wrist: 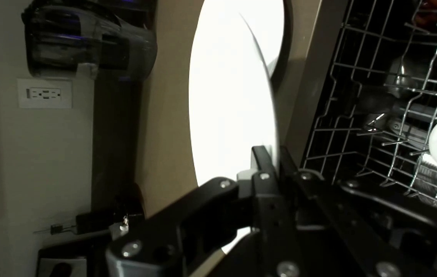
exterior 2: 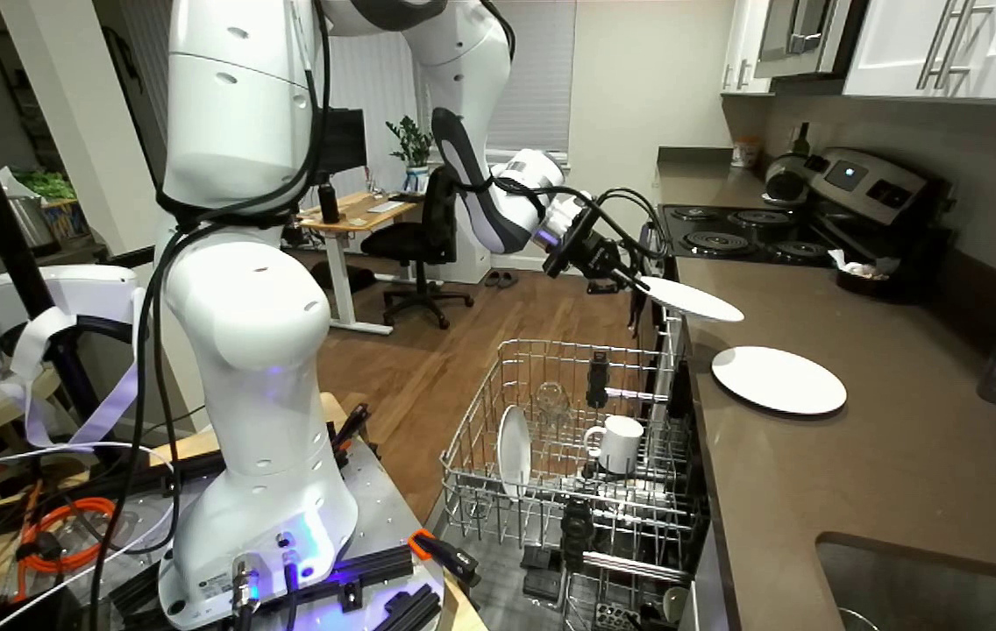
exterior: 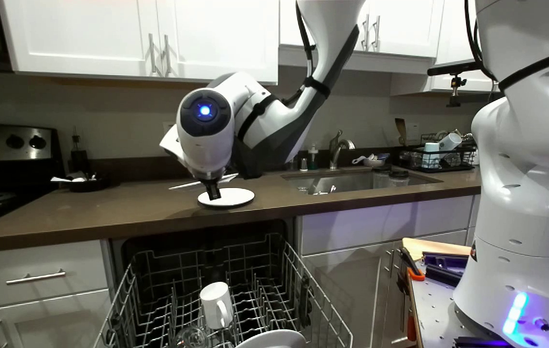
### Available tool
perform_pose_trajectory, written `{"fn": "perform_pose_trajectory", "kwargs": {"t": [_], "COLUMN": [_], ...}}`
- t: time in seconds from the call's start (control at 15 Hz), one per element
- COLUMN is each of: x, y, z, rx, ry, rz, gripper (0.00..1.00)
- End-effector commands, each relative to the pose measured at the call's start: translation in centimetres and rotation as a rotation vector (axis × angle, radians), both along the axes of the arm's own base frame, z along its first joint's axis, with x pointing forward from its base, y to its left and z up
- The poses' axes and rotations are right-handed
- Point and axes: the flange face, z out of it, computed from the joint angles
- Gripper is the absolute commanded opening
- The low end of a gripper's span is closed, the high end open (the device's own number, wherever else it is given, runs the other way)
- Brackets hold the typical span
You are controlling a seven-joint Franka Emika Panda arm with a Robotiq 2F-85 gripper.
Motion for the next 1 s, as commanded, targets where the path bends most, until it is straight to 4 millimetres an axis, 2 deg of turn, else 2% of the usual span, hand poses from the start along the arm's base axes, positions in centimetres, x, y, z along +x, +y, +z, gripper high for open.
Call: {"fn": "perform_pose_trajectory", "kwargs": {"t": [0.0, 0.27, 0.93], "x": [0.1, 0.7, 4.8], "y": [-0.1, -0.9, -3.8], "z": [-0.1, -0.6, 0.9], "rx": [0.004, -0.003, -0.026], "ry": [-0.005, -0.002, -0.058], "rz": [0.0, 0.003, 0.046], "gripper": [0.06, 0.06, 0.06]}}
